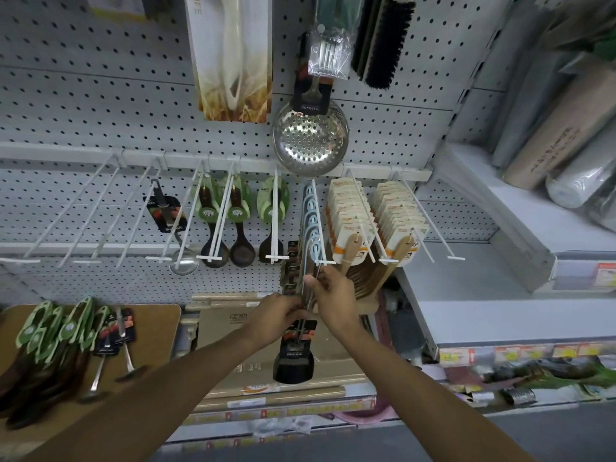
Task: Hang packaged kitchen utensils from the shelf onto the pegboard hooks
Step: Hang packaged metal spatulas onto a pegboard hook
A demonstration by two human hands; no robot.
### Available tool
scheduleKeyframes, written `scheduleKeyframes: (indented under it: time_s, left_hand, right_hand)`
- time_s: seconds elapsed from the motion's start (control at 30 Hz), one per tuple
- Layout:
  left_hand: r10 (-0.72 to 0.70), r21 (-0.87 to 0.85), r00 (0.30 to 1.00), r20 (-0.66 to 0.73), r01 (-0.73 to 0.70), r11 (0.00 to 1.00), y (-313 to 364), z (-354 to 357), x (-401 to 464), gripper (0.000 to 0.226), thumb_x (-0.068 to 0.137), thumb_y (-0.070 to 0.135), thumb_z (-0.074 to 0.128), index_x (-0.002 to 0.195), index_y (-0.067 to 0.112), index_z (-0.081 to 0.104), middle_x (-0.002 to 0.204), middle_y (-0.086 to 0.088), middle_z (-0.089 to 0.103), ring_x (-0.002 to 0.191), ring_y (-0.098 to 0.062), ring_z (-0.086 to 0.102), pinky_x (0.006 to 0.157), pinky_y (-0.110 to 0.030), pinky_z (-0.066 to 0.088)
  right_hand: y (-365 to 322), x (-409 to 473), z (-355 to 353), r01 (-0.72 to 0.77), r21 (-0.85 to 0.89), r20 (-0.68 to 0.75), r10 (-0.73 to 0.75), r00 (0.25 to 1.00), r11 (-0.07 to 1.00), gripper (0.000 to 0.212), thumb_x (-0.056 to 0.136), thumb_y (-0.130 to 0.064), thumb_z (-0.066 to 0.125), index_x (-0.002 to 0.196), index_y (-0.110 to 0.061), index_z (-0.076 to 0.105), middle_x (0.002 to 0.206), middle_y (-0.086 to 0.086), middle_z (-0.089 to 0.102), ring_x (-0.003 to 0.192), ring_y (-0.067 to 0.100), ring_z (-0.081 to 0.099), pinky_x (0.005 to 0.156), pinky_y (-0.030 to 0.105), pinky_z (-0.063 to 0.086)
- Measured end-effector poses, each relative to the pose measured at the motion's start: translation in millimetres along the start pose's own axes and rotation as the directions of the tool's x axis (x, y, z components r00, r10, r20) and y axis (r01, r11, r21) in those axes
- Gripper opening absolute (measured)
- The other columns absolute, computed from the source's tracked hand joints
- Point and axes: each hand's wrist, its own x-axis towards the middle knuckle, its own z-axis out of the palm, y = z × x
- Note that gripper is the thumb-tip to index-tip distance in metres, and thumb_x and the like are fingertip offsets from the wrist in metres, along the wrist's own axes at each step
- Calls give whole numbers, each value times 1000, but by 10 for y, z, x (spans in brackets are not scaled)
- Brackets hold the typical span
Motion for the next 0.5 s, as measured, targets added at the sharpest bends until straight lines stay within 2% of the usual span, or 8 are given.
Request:
scheduleKeyframes:
  time_s: [0.07, 0.17, 0.2, 0.27, 0.33, 0.4, 0.5]
  left_hand:
    - [-1, -6, 1000, -8, 1, 1000, 4, 13, 13, 18, 94, 37, 64, 93, 21, 71, 89, 2, 74, 80, -15, 66, 68, -30, 48]
    - [3, -38, 1000, -14, -4, 999, 11, 26, 8, 19, 95, 39, 63, 97, 21, 69, 89, 1, 74, 78, -16, 67, 66, -31, 49]
    - [10, -54, 1000, -24, -12, 998, 16, 13, -8, 20, 94, 41, 64, 104, 24, 68, 94, 3, 75, 81, -14, 68, 68, -31, 51]
    - [15, -75, 998, -68, -20, 997, 27, -47, -62, 36, 90, 44, 68, 123, 31, 64, 111, 9, 73, 94, -10, 67, 77, -28, 52]
    - [25, -42, 990, -139, -32, 999, -26, -133, -124, 51, 88, 44, 70, 136, 31, 57, 126, 9, 67, 109, -10, 63, 89, -27, 51]
    - [54, 36, 981, -187, -48, 998, -125, -243, -210, 54, 90, 47, 66, 140, 32, 53, 135, 8, 62, 120, -12, 58, 99, -31, 49]
    - [124, 118, 967, -221, -100, 988, -294, -427, -382, 54, 91, 58, 56, 140, 36, 53, 137, 11, 60, 125, -8, 53, 103, -27, 45]
  right_hand:
    - [-24, -3, -12, 6, 9, -6, -6, 1000, 1000, 11, 91, -31, 66, 89, -22, 59, 79, -3, 68, 76, 14, 66, 70, 42, 55]
    - [-52, -11, -37, 2, 4, -1, -2, 1000, 1000, 10, 92, -27, 66, 87, -25, 57, 78, -8, 66, 74, 8, 64, 66, 29, 49]
    - [-40, -5, -40, -14, 12, 11, 14, 1000, 1000, 7, 92, -27, 66, 93, -25, 59, 83, -9, 67, 79, 6, 64, 68, 26, 49]
    - [-1, -1, -44, -58, -3, 42, 58, 997, 998, 25, 91, -29, 67, 112, -19, 60, 99, -7, 68, 92, 8, 64, 74, 20, 50]
    - [94, -5, -44, -57, -97, 55, 63, 997, 994, 37, 89, -29, 68, 120, -14, 57, 108, -4, 68, 100, 12, 64, 80, 21, 47]
    - [160, -46, -55, -2, -242, 83, 22, 996, 970, 35, 88, -23, 67, 121, -15, 57, 112, -2, 66, 102, 15, 63, 82, 25, 48]
    - [191, -98, -56, 196, -388, 202, -124, 972, 901, 34, 86, -17, 61, 120, -23, 59, 116, -4, 63, 107, 13, 60, 90, 32, 52]
